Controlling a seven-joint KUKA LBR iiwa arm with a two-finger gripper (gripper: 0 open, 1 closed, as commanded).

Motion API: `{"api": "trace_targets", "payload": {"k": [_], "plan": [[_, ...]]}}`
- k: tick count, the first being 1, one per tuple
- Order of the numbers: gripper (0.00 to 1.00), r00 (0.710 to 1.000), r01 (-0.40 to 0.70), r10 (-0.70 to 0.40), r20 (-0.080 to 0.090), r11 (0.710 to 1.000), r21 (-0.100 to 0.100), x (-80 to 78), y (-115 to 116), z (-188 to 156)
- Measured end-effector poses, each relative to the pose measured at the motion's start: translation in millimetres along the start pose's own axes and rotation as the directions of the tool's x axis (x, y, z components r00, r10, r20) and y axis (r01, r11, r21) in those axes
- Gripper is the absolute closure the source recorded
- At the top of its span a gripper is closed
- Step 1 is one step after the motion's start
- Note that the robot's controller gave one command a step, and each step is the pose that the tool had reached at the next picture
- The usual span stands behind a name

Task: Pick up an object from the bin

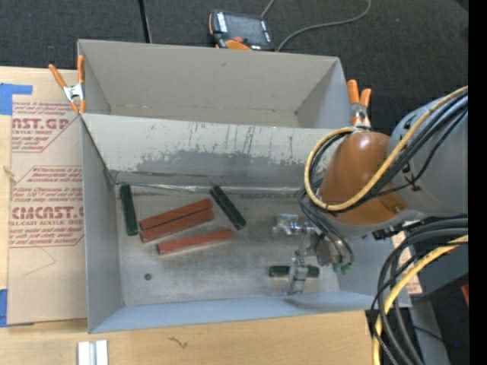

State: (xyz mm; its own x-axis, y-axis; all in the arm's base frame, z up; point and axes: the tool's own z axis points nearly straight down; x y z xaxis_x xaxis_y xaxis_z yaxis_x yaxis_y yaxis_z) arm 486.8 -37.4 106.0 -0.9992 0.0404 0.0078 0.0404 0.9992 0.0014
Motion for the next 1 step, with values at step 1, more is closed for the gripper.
{"api": "trace_targets", "payload": {"k": [1], "plan": [[0.0, 1.0, -0.028, 0.028, 0.008, 1.0, 0.002, -36.2, -31.2, 38.4]]}}
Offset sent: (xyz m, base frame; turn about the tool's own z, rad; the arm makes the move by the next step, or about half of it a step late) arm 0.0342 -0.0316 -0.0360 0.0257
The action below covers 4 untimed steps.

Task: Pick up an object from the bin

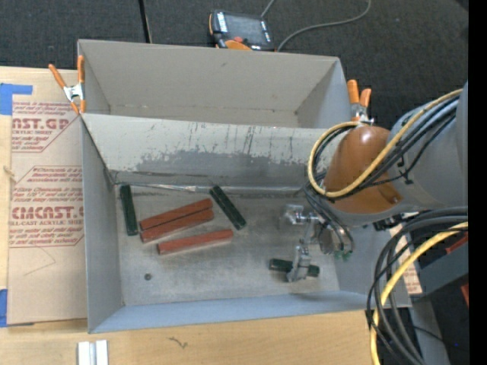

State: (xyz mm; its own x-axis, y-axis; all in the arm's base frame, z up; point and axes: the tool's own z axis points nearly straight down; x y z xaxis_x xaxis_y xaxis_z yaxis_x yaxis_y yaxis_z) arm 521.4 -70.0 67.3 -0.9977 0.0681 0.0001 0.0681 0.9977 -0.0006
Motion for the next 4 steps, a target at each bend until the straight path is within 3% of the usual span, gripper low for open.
{"api": "trace_targets", "payload": {"k": [1, 2, 3, 4], "plan": [[0.0, 0.998, 0.064, -0.064, 0.008, 0.998, 0.0, 35.7, 11, -3], [1.0, 0.998, 0.064, -0.064, 0.0, 0.998, -0.001, 36.7, 11, -2], [1.0, 0.996, 0.088, -0.088, 0.009, 0.996, 0.0, 21.1, 19, -128], [1.0, 0.905, 0.425, -0.425, 0.009, 0.905, 0.003, -19.5, 18, -201]]}}
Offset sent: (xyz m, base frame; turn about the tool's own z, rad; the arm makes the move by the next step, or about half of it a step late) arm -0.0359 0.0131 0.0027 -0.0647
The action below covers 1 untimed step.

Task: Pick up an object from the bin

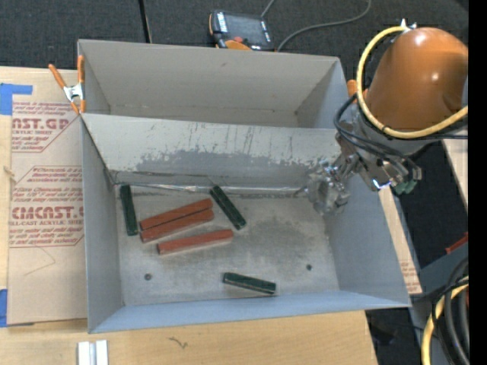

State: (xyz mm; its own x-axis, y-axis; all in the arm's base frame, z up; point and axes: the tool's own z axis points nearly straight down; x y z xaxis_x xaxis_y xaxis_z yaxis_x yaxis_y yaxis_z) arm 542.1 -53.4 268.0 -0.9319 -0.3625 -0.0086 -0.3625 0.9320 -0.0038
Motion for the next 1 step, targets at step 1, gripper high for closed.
{"api": "trace_targets", "payload": {"k": [1], "plan": [[1.0, 1.0, -0.008, 0.007, -0.014, 1.0, -0.01, -9.3, 72.9, 92.1]]}}
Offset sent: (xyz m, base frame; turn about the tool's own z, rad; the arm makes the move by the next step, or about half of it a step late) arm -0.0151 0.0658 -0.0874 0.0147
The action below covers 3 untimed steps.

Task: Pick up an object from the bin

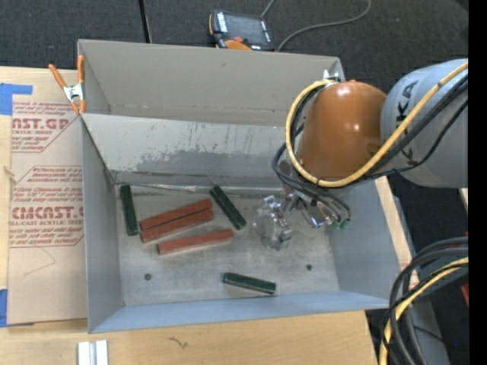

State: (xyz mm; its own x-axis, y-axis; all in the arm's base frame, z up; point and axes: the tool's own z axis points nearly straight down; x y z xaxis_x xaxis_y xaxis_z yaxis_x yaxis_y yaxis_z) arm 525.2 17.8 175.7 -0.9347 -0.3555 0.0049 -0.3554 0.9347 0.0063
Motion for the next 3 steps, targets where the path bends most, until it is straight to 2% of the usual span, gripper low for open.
{"api": "trace_targets", "payload": {"k": [1, 2, 3], "plan": [[0.0, 1.0, -0.006, 0.006, 0.007, 1.0, 0.005, -0.5, -5, -5], [0.0, 0.998, -0.063, 0.063, 0.011, 0.998, 0.005, 15.8, 20, 106], [0.0, 0.999, -0.032, 0.032, 0.01, 0.999, 0.005, 18.1, 56, 93]]}}
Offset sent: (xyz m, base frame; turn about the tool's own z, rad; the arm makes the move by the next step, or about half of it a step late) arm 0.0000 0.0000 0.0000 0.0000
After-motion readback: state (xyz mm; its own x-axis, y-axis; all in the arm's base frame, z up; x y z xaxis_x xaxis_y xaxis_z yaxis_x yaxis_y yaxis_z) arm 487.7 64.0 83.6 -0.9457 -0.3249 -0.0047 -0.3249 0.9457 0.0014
